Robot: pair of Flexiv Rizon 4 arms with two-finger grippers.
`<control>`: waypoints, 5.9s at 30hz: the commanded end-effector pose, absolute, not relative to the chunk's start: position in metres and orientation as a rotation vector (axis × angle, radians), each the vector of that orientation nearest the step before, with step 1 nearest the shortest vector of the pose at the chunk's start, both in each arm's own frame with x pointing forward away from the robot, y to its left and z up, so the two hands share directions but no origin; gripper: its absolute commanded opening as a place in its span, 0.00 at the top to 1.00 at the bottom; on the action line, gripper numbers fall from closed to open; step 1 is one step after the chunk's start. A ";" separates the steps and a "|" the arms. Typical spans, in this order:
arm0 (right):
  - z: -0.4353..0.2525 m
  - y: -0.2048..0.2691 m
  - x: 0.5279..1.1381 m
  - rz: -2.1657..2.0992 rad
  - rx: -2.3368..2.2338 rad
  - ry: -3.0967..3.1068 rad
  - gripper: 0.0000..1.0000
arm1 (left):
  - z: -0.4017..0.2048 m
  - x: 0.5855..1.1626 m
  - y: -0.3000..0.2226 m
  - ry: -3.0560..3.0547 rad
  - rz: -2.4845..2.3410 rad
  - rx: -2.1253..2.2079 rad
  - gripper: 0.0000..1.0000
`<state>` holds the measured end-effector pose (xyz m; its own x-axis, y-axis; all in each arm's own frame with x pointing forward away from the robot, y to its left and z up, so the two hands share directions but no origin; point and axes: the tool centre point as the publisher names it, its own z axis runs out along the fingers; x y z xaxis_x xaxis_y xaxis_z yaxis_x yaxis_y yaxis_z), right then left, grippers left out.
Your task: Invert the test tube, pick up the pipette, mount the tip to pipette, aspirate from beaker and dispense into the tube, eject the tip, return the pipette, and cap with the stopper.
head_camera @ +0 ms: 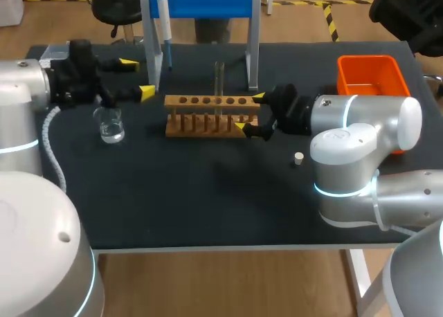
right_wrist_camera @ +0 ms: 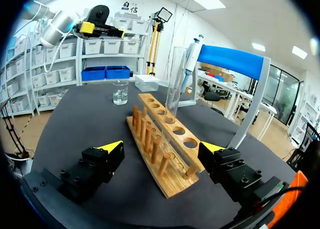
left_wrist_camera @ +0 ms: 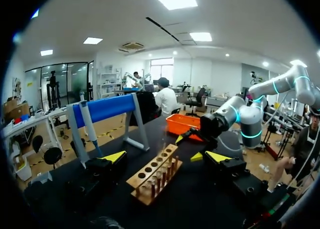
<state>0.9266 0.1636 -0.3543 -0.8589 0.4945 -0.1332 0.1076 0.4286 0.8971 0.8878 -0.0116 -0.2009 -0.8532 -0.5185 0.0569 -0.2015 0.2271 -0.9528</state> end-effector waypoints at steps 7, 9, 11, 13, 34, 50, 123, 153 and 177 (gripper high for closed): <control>-0.355 0.163 0.927 1.411 0.513 2.308 0.00 | -0.198 0.882 0.095 2.100 -1.418 -0.942 0.00; -0.355 0.163 0.927 1.411 0.513 2.308 0.00 | -0.200 0.883 0.112 2.084 -1.368 -0.990 0.00; -0.355 0.163 0.927 1.411 0.513 2.308 0.00 | -0.202 0.884 0.128 2.056 -1.333 -1.038 0.00; -0.355 0.163 0.927 1.411 0.513 2.308 0.00 | -0.203 0.886 0.143 2.002 -1.294 -1.104 0.00; -0.355 0.163 0.927 1.411 0.513 2.308 0.00 | -0.232 0.956 0.213 1.776 -1.020 -1.393 0.00; -0.355 0.163 0.927 1.411 0.513 2.308 0.00 | -0.265 1.009 0.235 1.740 -0.939 -1.477 0.00; -0.355 0.163 0.927 1.411 0.513 2.308 0.00 | -0.316 1.066 0.248 1.766 -1.003 -1.488 0.00; -0.355 0.163 0.927 1.411 0.513 2.308 0.00 | -0.330 1.084 0.248 1.746 -1.029 -1.431 0.00; -0.355 0.163 0.927 1.411 0.513 2.308 0.00 | -0.343 1.101 0.234 1.752 -1.059 -1.426 0.00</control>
